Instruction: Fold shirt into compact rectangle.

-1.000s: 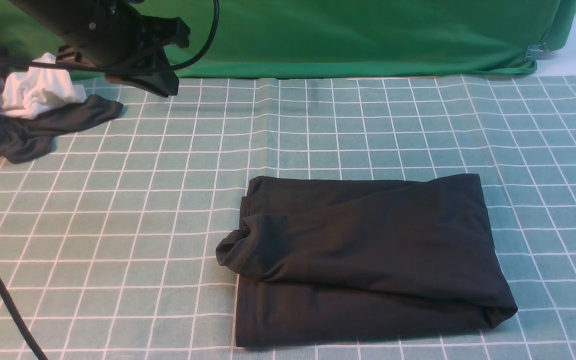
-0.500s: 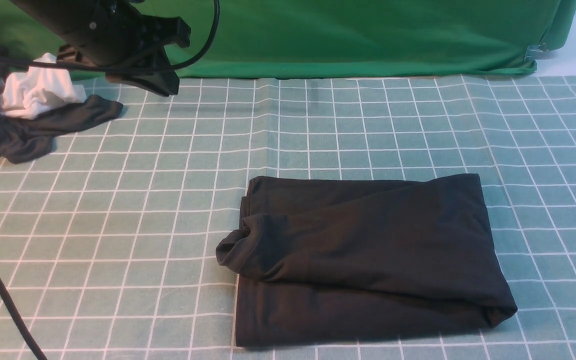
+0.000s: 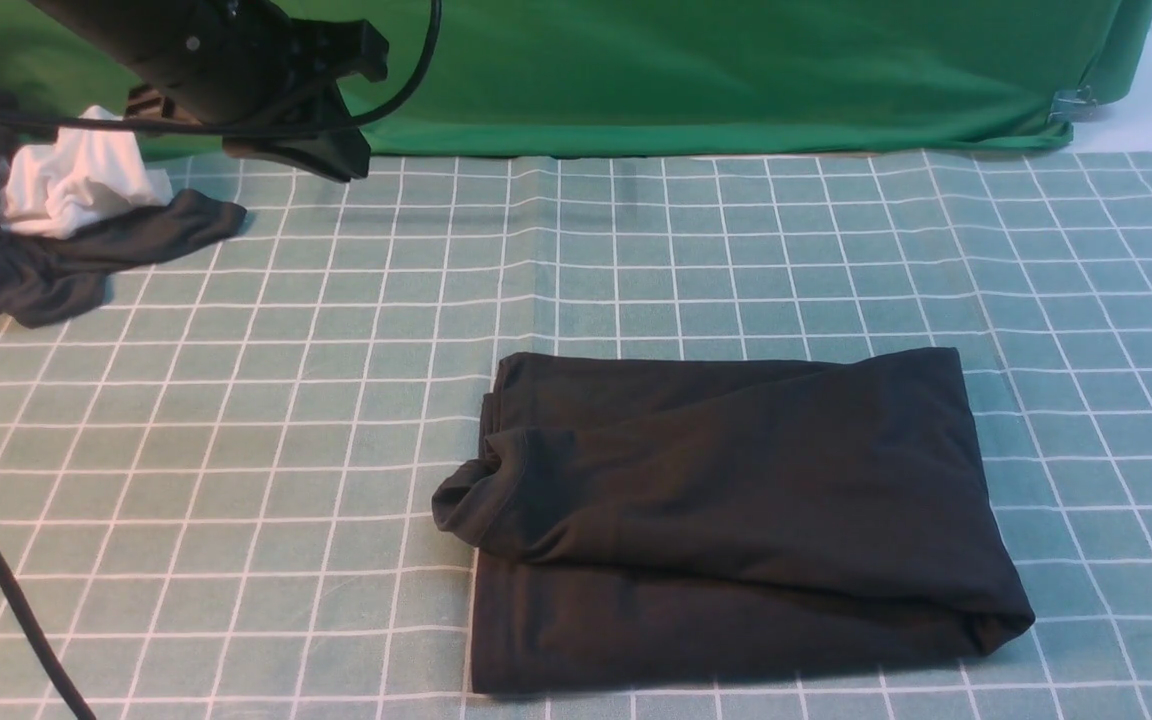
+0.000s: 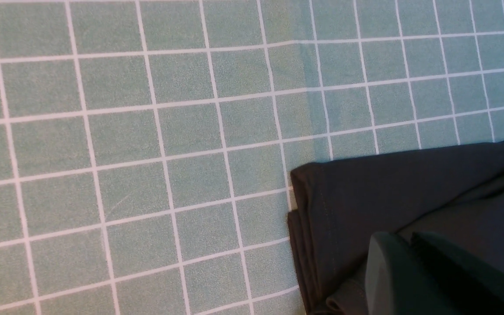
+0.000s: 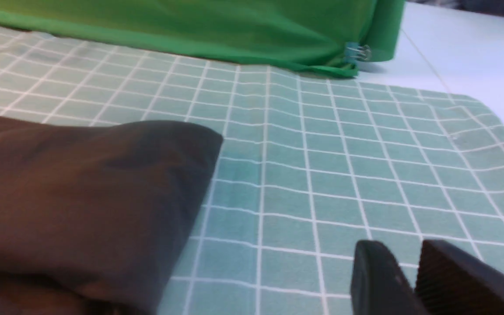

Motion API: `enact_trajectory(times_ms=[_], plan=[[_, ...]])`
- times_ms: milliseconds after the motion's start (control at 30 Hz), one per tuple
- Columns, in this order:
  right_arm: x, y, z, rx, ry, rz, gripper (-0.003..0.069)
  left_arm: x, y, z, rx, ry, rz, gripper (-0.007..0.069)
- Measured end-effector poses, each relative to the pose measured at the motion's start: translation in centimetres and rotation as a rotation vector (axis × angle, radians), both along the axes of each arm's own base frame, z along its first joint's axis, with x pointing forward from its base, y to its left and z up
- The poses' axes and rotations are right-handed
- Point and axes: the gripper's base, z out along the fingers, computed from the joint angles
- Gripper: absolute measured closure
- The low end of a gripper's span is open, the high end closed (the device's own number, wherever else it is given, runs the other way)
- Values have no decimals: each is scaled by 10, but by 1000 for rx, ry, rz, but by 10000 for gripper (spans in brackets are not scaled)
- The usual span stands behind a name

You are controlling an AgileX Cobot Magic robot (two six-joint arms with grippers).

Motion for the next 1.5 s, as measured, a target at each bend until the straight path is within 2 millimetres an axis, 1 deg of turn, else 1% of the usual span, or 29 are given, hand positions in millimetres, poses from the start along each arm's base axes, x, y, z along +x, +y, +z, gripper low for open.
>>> enact_trajectory(times_ms=[167, 333, 400, 500, 533, 600, 700, 800, 833, 867, 967, 1033, 1067, 1133, 1167, 1200, 1233, 1333, 1400, 1500], plan=[[1, 0, 3, 1, -34, -2, 500, -2, 0, -1, 1, 26, -11, 610], [1, 0, 3, 1, -35, -2, 496, -11, 0, -2, 25, 84, -65, 610], [1, 0, 3, 1, -35, -2, 494, -18, 1, 7, 45, 73, -74, 610], [1, 0, 3, 1, -35, -2, 489, -34, 3, 31, 47, 8, -77, 610], [1, 0, 3, 1, -35, -2, 489, -36, 3, 33, 47, 3, -77, 610], [1, 0, 3, 1, -35, -2, 484, -53, 4, 54, 46, -58, -76, 610], [1, 0, 3, 1, -35, -2, 476, -83, 6, 77, 50, -129, -84, 610], [1, 0, 3, 1, -35, -2, 474, -125, 8, 88, 57, -178, -94, 610], [1, 0, 3, 1, -35, -2, 473, -140, 9, 89, 62, -189, -101, 610], [1, 0, 3, 1, -35, -2, 471, -156, 10, 87, 64, -196, -104, 610], [1, 0, 3, 1, -35, -2, 463, -194, 13, 72, 56, -235, -83, 610], [1, 0, 3, 1, -35, -2, 456, -225, 15, 59, 33, -310, -50, 610], [1, 0, 3, 1, -35, -2, 453, -236, 15, 53, 23, -345, -35, 610], [1, 0, 3, 1, -35, -2, 446, -268, 18, 38, -5, -449, 5, 610], [1, 0, 3, 1, -35, -2, 443, -281, 19, 28, -19, -497, 26, 610], [1, 0, 3, 1, -35, -2, 442, -279, 19, 25, -21, -493, 30, 610], [1, 0, 3, 1, -35, -2, 438, -297, 22, 8, -42, -578, 71, 610], [1, 0, 3, 1, -35, -2, 433, -312, 24, -14, -85, -651, 115, 610], [1, 0, 3, 1, -35, -2, 426, -316, 23, -22, -122, -669, 135, 610], [1, 0, 3, 2, -38, -2, 423, -315, 24, -23, -141, -704, 161, 610]])
